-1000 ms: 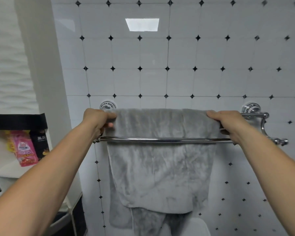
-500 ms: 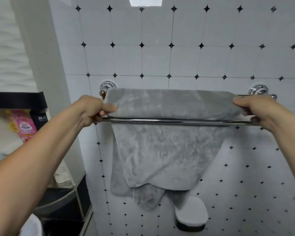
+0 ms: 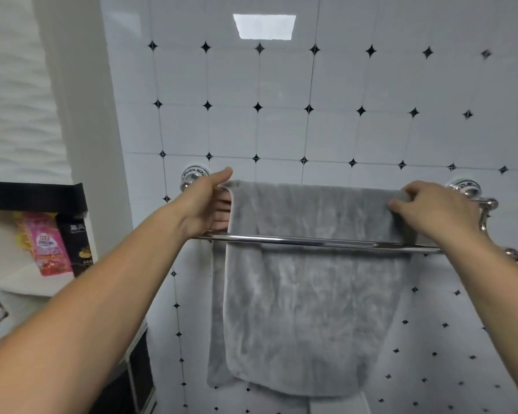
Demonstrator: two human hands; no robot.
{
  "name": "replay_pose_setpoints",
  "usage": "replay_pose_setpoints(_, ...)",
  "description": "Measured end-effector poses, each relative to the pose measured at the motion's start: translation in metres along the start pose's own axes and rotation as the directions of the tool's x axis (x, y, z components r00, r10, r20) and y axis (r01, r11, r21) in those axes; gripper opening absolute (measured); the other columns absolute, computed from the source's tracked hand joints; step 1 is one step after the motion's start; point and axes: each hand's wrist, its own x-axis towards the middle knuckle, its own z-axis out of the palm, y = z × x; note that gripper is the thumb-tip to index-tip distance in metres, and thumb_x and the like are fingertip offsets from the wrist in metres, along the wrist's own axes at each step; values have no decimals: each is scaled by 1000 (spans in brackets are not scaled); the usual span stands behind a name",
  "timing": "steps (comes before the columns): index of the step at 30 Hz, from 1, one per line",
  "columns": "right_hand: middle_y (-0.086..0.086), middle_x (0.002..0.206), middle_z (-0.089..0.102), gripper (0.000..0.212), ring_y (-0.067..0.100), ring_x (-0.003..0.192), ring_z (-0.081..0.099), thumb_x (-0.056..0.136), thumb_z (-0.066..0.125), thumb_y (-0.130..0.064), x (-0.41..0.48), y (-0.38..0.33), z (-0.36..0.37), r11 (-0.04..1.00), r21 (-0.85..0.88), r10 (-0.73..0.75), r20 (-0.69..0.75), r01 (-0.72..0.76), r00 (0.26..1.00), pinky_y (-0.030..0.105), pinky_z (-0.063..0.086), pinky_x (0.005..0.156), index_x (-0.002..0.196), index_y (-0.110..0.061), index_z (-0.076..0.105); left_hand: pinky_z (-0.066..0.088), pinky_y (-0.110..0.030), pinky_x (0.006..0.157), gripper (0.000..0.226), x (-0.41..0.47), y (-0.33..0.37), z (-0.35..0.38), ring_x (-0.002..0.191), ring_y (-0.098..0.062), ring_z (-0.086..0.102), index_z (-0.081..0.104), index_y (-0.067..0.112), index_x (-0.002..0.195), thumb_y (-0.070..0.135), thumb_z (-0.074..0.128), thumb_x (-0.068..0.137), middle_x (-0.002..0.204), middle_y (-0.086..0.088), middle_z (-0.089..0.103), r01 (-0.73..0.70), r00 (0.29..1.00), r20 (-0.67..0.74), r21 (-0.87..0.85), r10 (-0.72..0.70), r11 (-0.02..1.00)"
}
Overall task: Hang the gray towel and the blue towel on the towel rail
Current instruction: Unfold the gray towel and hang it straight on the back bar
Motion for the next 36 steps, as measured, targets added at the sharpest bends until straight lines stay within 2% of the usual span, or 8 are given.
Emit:
replay_pose_setpoints(7, 11, 104, 70, 8, 36, 102, 61, 84, 66, -29, 13, -1, -8, 983, -37, -180, -81, 178, 980, 37, 37, 75, 88, -26, 72, 50, -20, 42, 35, 15, -7, 5, 37, -12, 53, 54, 19, 66, 36, 54, 97, 43, 5, 54, -46, 991, -127, -80, 36, 996)
replay_pose_setpoints(13, -2, 85, 69, 14, 31, 97, 63, 81, 69, -30, 24, 12, -18, 995, 55, -76, -53, 79, 996, 34, 37, 74, 67, -28, 64, 58, -26, 51, 8, 17, -8, -15, 55, -11, 69, 68, 15, 83, 21, 68, 88, 67, 2, 73, -104, 977, -190, -5, 101, 995)
replay_pose_setpoints(18, -7, 74, 69, 12, 13, 67, 59, 74, 75, -36, 29, 28, -22, 977, 210, 34, -54, -22, 998, 32, 37, 70, 71, -26, 69, 57, -23, 57, 14, 15, -8, -27, 69, -17, 66, 69, 10, 95, 20, 73, 84, 81, -3, 73, -134, 970, -195, 58, 143, 989)
replay_pose_setpoints(21, -1, 89, 70, 7, 30, 91, 63, 78, 71, -33, 25, 22, -18, 982, 184, -36, -54, 45, 998, 37, 44, 77, 78, -26, 69, 60, -35, 78, 35, 13, -8, -21, 89, -24, 68, 66, -1, 113, 13, 74, 82, 102, -12, 71, -165, 970, -176, 35, 169, 986)
replay_pose_setpoints(25, 10, 90, 68, 34, 35, 88, 59, 79, 53, -48, 20, 30, -9, 978, 197, 92, -82, -74, 992, 38, 45, 71, 76, -17, 67, 58, -31, 56, 22, 12, -9, -15, 70, -21, 74, 71, 5, 97, 12, 78, 77, 80, -8, 76, -167, 977, -121, 62, 173, 984)
replay_pose_setpoints(28, 15, 95, 68, 59, 35, 91, 62, 74, 58, -69, 6, 37, 4, 988, 77, 119, 175, -134, 977, 38, 48, 77, 81, -12, 70, 59, -31, 58, 24, 13, -13, -10, 75, -23, 75, 73, 9, 93, 12, 82, 71, 85, -6, 78, -120, 990, -54, 197, 133, 973)
replay_pose_setpoints(32, 3, 72, 66, 30, 22, 67, 59, 68, 87, -29, -1, 34, 26, 865, 458, 45, 337, -206, 940, 33, 46, 62, 70, -11, 63, 61, -42, 76, 38, 15, -12, -4, 87, -32, 73, 70, 0, 101, 2, 84, 66, 98, -16, 75, -102, 986, -96, 282, 134, 954)
replay_pose_setpoints(36, 12, 73, 64, 20, 19, 72, 56, 68, 84, -10, 16, 56, 27, 912, 357, 104, 279, -204, 955, 32, 45, 70, 71, -2, 66, 59, -29, 48, 15, 13, -5, -20, 61, -22, 73, 68, 1, 81, -3, 78, 71, 72, -11, 75, -119, 976, -143, 294, 167, 948)
